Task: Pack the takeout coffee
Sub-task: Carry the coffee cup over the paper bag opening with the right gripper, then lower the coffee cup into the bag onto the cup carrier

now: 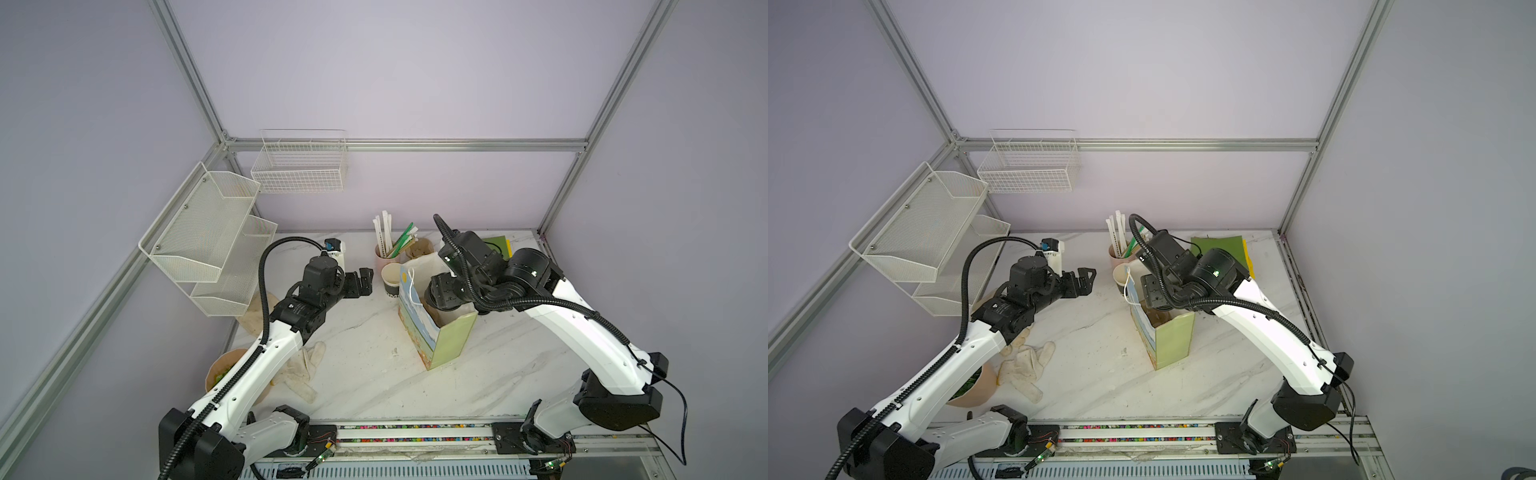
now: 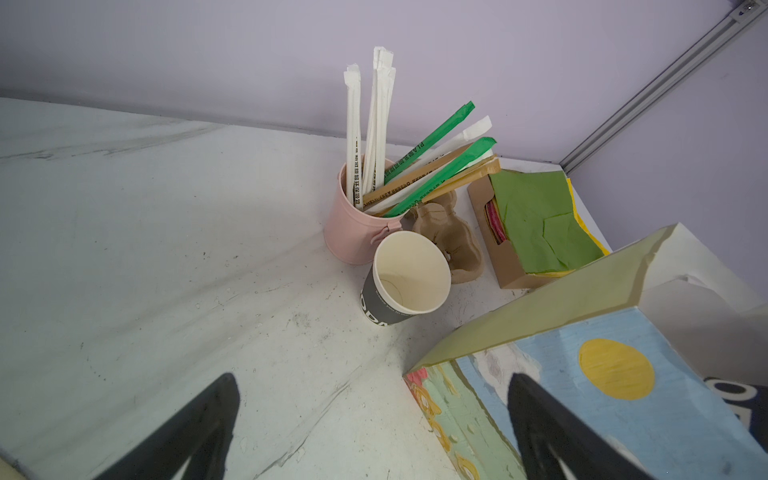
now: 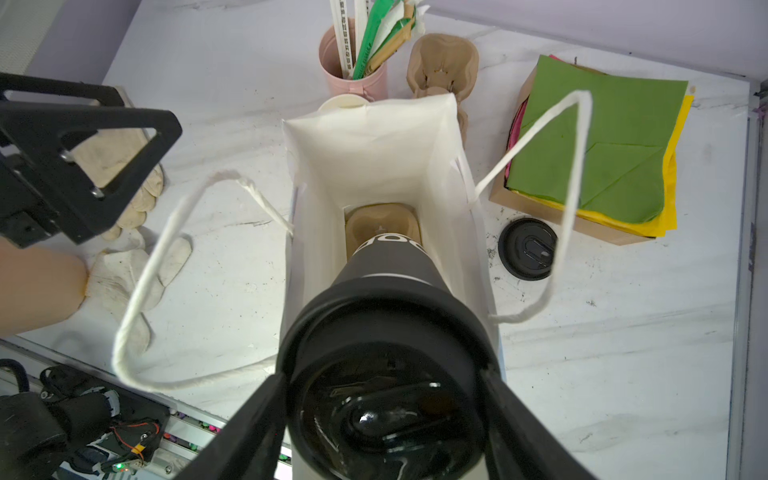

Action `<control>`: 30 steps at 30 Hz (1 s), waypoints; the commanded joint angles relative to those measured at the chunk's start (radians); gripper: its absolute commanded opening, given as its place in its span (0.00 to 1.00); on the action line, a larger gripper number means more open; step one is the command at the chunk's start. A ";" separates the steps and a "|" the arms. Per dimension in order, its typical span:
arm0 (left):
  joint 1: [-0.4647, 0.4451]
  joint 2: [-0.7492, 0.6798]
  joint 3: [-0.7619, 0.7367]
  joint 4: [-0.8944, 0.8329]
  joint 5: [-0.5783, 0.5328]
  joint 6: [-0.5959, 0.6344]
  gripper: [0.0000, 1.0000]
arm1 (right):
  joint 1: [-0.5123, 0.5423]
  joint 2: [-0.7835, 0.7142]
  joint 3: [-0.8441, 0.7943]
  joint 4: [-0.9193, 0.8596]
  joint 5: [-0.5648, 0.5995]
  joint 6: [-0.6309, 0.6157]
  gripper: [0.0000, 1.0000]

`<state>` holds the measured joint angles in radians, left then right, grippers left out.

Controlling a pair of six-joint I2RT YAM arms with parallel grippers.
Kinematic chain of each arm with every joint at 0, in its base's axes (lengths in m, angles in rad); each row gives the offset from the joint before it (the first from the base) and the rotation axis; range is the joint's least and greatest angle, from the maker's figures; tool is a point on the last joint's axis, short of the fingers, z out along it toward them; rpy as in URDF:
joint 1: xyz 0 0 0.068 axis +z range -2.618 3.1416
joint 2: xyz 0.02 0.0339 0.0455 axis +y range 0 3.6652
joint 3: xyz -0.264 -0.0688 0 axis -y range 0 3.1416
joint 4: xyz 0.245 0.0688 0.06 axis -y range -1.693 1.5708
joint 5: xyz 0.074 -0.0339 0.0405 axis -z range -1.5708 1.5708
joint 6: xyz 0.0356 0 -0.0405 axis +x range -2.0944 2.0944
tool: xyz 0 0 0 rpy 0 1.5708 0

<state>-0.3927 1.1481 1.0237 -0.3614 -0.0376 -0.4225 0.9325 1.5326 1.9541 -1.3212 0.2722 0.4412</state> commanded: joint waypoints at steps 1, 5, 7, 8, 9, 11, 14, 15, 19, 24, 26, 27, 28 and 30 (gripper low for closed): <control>0.008 -0.001 0.036 0.018 0.002 0.027 1.00 | 0.007 0.009 -0.022 -0.030 0.003 0.008 0.71; 0.008 0.000 0.036 0.016 0.003 0.027 1.00 | 0.007 0.019 -0.055 -0.034 -0.014 0.005 0.72; 0.008 0.001 0.035 0.016 0.002 0.027 1.00 | 0.007 0.024 -0.069 -0.035 -0.020 0.007 0.72; 0.008 0.001 0.036 0.016 0.002 0.027 1.00 | 0.007 0.026 -0.076 -0.034 -0.021 0.008 0.72; 0.008 0.001 0.036 0.016 0.002 0.027 1.00 | 0.007 0.032 -0.085 -0.035 -0.024 0.009 0.72; 0.008 0.002 0.036 0.016 0.003 0.027 1.00 | 0.007 0.039 -0.100 -0.035 -0.037 0.010 0.72; 0.008 0.002 0.036 0.017 0.005 0.027 1.00 | 0.005 0.050 -0.107 -0.036 -0.039 0.012 0.72; 0.008 0.002 0.035 0.016 0.005 0.027 1.00 | 0.004 0.049 -0.109 -0.036 -0.038 0.011 0.72; 0.008 0.002 0.036 0.016 0.005 0.027 1.00 | -0.011 0.055 -0.129 -0.036 -0.033 0.012 0.72; 0.008 0.005 0.038 0.015 0.010 0.027 1.00 | -0.030 0.054 -0.163 -0.023 -0.048 0.007 0.72; 0.008 0.007 0.038 0.015 0.011 0.027 1.00 | -0.035 0.055 -0.172 -0.018 -0.053 0.001 0.72; 0.008 0.007 0.038 0.015 0.011 0.027 1.00 | -0.038 0.056 -0.176 -0.014 -0.058 -0.003 0.72; 0.008 0.008 0.038 0.015 0.011 0.027 1.00 | -0.041 0.056 -0.180 -0.009 -0.063 -0.008 0.72; 0.008 0.010 0.037 0.015 0.011 0.027 1.00 | -0.055 0.057 -0.190 0.001 -0.070 -0.017 0.72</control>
<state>-0.3927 1.1542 1.0237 -0.3614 -0.0353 -0.4225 0.8913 1.5898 1.7786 -1.3186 0.2108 0.4358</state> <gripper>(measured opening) 0.997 0.719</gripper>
